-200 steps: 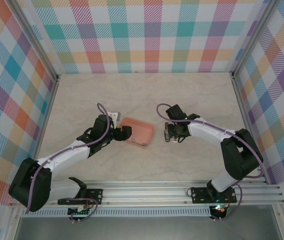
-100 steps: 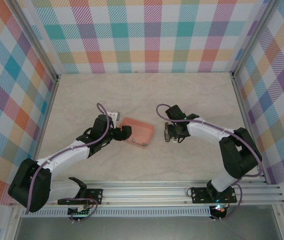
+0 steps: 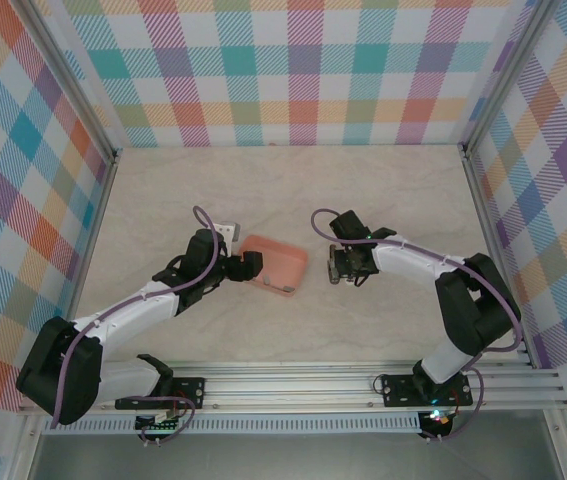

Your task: Load the staples into the stapler

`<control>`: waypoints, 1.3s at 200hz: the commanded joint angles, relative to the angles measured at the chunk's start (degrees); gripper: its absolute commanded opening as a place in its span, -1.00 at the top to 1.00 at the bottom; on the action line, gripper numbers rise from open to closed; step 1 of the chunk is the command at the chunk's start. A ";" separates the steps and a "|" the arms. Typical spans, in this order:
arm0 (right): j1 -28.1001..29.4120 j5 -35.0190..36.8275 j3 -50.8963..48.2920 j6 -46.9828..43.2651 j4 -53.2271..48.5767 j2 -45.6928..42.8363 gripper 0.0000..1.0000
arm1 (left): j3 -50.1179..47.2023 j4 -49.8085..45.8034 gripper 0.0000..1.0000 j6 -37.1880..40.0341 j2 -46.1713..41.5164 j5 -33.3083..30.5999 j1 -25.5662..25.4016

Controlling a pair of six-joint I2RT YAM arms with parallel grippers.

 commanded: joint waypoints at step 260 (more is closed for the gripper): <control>-0.29 0.59 -4.97 1.01 5.65 -3.48 0.66 | -0.40 0.57 -0.61 1.05 -1.17 -0.67 -0.67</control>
